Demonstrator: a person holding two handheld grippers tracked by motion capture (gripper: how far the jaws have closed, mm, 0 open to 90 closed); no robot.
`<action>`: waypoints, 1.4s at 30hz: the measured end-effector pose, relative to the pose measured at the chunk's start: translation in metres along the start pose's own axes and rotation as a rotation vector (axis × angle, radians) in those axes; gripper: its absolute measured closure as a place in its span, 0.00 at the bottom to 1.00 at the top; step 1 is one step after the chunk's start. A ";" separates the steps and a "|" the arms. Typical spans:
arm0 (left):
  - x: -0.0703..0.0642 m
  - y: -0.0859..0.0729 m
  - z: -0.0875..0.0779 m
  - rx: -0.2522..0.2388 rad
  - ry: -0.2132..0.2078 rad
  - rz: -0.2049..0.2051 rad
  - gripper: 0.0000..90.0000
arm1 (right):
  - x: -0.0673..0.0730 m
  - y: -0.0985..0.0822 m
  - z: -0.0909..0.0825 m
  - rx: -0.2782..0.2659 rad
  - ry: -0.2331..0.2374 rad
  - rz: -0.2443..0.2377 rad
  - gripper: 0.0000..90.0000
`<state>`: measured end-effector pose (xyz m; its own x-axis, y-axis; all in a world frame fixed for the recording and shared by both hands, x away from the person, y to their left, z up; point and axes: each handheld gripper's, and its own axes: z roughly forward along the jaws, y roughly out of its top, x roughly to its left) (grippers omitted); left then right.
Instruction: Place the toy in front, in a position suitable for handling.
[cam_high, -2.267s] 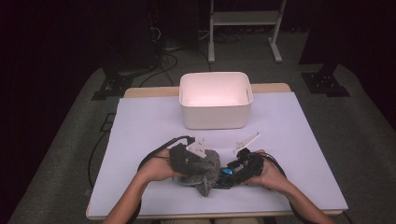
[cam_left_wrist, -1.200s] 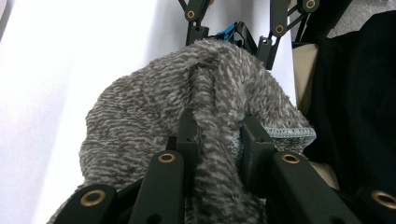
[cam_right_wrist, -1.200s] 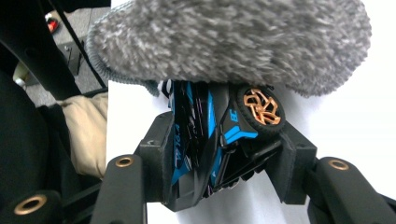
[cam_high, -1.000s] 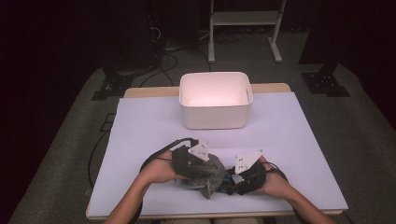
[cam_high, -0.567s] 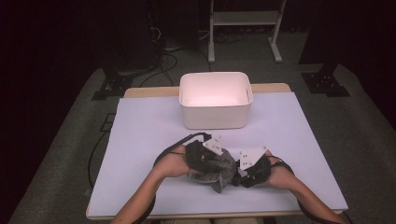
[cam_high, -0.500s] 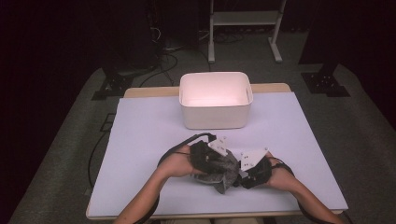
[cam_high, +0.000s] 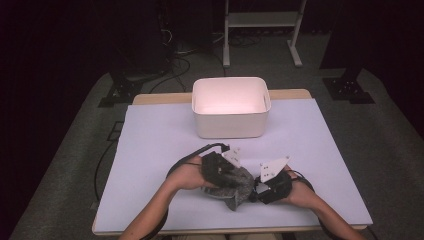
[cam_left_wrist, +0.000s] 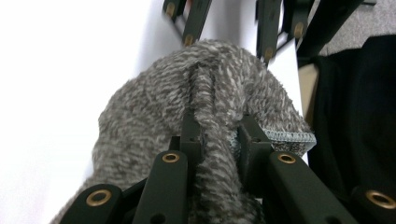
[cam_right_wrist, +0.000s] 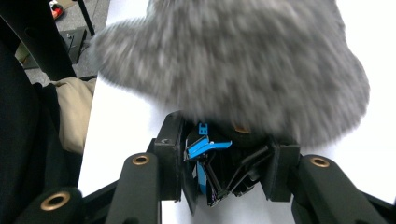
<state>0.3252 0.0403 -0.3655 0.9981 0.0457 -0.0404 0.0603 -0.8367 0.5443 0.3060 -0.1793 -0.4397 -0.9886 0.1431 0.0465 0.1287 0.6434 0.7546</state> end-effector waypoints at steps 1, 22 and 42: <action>0.000 0.000 0.000 0.000 0.000 0.000 0.84 | 0.000 0.000 0.000 0.000 0.000 0.000 0.63; -0.002 -0.057 -0.036 -0.016 0.070 -0.103 0.84 | -0.005 0.003 -0.004 0.038 -0.004 -0.042 0.63; -0.008 0.037 0.023 0.048 -0.002 0.098 0.84 | -0.004 0.002 -0.001 0.015 -0.001 -0.005 0.63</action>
<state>0.3196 -0.0038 -0.3639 0.9992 -0.0384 0.0091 -0.0377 -0.8625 0.5046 0.3106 -0.1796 -0.4380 -0.9891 0.1410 0.0419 0.1249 0.6550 0.7452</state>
